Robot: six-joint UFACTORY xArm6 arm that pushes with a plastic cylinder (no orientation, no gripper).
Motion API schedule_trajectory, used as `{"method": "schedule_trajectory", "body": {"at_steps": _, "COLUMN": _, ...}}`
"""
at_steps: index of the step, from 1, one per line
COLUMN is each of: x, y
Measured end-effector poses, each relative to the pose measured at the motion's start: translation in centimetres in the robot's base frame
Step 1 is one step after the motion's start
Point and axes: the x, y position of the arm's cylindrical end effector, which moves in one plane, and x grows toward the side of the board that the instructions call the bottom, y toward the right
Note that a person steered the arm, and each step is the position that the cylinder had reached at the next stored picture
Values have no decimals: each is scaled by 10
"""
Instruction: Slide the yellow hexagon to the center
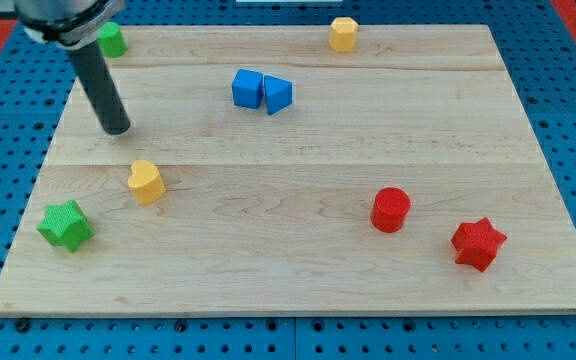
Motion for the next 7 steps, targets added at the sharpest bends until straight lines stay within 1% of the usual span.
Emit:
{"method": "schedule_trajectory", "body": {"at_steps": 1, "x": 5, "y": 110}}
{"method": "schedule_trajectory", "body": {"at_steps": 2, "x": 8, "y": 192}}
{"method": "schedule_trajectory", "body": {"at_steps": 3, "x": -6, "y": 240}}
{"method": "schedule_trajectory", "body": {"at_steps": 4, "x": -41, "y": 314}}
{"method": "schedule_trajectory", "body": {"at_steps": 5, "x": -86, "y": 376}}
{"method": "schedule_trajectory", "body": {"at_steps": 6, "x": -100, "y": 456}}
{"method": "schedule_trajectory", "body": {"at_steps": 7, "x": -144, "y": 491}}
